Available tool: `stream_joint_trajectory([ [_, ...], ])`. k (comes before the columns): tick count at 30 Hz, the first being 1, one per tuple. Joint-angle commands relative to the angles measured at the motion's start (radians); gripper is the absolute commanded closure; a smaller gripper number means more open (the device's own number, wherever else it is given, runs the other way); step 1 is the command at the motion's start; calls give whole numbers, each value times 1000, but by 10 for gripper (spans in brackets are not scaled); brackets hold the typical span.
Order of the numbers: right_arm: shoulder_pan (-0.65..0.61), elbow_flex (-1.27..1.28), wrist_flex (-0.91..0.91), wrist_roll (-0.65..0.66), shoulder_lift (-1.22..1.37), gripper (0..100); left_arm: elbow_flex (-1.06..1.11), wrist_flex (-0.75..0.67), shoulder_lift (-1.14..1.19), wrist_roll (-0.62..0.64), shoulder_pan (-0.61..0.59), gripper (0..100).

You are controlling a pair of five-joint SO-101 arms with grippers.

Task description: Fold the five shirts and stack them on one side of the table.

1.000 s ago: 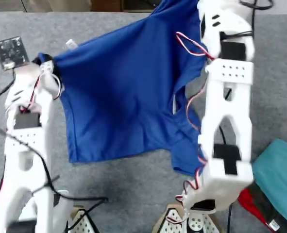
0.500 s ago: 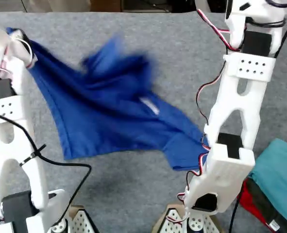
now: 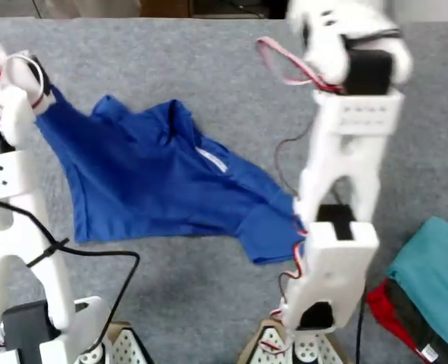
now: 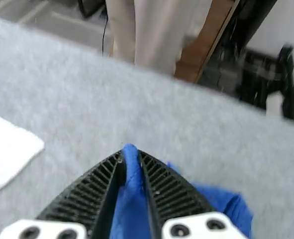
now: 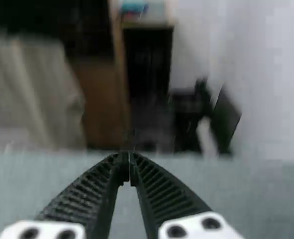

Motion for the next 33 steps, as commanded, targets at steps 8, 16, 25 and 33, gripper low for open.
stream_joint_trajectory([
  [8,-225,111,362,-8,216,787,390,48,-5,-48,-120,980],
  [16,-384,116,387,-43,412,741,605,38,-5,-104,-124,980],
  [25,-349,107,281,-72,653,741,706,38,-5,-104,-126,980],
  [33,-309,107,282,-71,685,998,766,38,-5,-114,-127,980],
])
